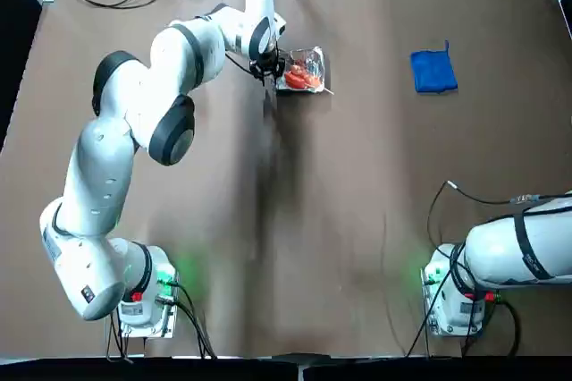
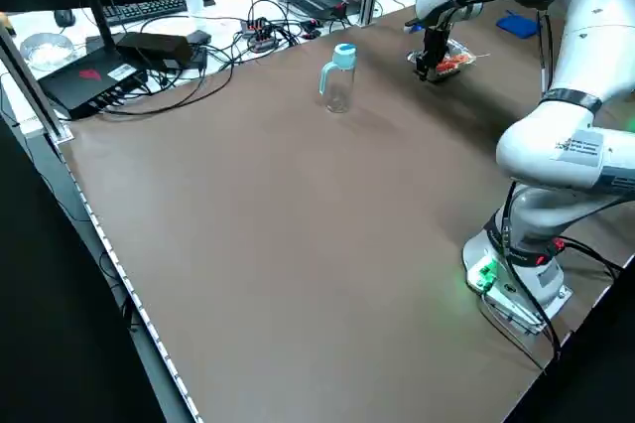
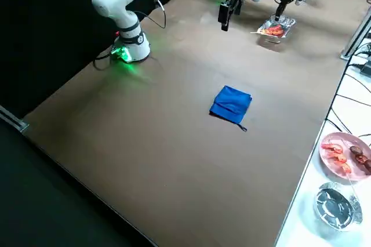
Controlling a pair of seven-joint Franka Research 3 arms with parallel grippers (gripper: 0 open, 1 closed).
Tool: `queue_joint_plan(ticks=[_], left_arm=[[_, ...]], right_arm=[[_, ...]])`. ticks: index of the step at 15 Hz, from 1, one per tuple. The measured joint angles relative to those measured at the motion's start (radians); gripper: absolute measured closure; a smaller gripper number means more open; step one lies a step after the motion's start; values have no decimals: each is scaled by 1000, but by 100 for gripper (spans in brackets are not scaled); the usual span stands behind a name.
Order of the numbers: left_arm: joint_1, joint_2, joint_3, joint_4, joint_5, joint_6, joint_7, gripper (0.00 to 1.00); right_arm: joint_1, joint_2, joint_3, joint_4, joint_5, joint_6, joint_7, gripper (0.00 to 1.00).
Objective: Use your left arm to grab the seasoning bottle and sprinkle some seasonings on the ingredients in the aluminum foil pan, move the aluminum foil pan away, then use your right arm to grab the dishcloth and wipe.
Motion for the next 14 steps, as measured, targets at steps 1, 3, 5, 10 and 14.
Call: queue_joint_plan(ticks=[1, 3, 5, 10, 14], left_arm=[[0, 0, -2, 0, 0, 0, -12, 58], [-1, 0, -4, 1, 0, 0, -30, 76], [-1, 0, -9, 2, 0, 1, -37, 93], [7, -2, -9, 12, -20, 2, -38, 99], [8, -42, -13, 16, -49, -1, -38, 99]], right_arm=[[0, 0, 0, 0, 0, 0, 0, 0], [0, 0, 0, 0, 0, 0, 0, 0], [0, 0, 0, 0, 0, 0, 0, 0], [0, 0, 0, 0, 0, 0, 0, 0], [1, 0, 1, 0, 0, 0, 0, 0]])
